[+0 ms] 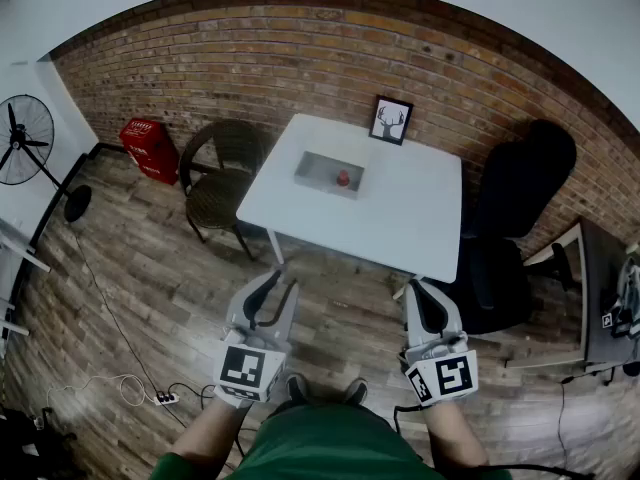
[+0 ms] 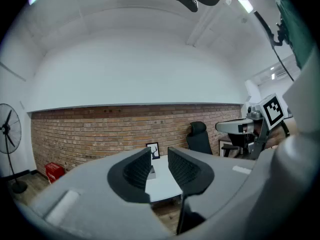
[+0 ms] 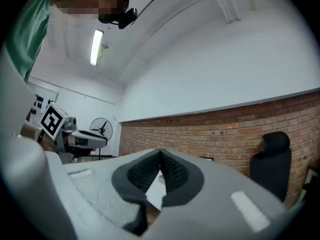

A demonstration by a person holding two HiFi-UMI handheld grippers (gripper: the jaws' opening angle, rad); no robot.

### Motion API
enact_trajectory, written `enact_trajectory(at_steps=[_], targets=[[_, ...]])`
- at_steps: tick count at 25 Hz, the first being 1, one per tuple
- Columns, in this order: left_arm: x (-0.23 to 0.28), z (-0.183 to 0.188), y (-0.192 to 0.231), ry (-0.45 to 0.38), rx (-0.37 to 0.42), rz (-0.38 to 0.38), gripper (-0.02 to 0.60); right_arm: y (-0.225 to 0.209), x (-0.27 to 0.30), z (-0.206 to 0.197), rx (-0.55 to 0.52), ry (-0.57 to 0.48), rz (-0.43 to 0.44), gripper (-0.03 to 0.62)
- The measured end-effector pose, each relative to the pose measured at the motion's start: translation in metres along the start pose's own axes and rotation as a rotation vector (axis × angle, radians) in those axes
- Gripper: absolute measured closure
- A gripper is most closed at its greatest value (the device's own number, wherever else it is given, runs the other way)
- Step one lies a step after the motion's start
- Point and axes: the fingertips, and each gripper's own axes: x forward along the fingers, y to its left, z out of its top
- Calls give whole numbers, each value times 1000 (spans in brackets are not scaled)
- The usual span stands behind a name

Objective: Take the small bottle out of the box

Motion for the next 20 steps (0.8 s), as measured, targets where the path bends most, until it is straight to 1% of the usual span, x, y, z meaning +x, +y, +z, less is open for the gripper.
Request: enact_trajectory(at_steps=[6, 11, 13, 16, 20], targets=[[-11, -7, 23, -8, -6, -5, 472, 20, 10, -3, -6, 7, -20, 594], [-23, -17, 55, -7, -13, -16, 474, 28, 20, -4, 36, 6, -92, 594], [-27, -22, 70, -11, -11, -19, 476, 31, 24, -6, 34, 11, -124, 594], [-32, -35, 86, 6, -37, -24, 476, 32, 30, -9, 17, 21, -159, 594], [-34, -50, 97, 20, -50, -28, 477, 27, 40, -18, 7, 62, -180, 594]])
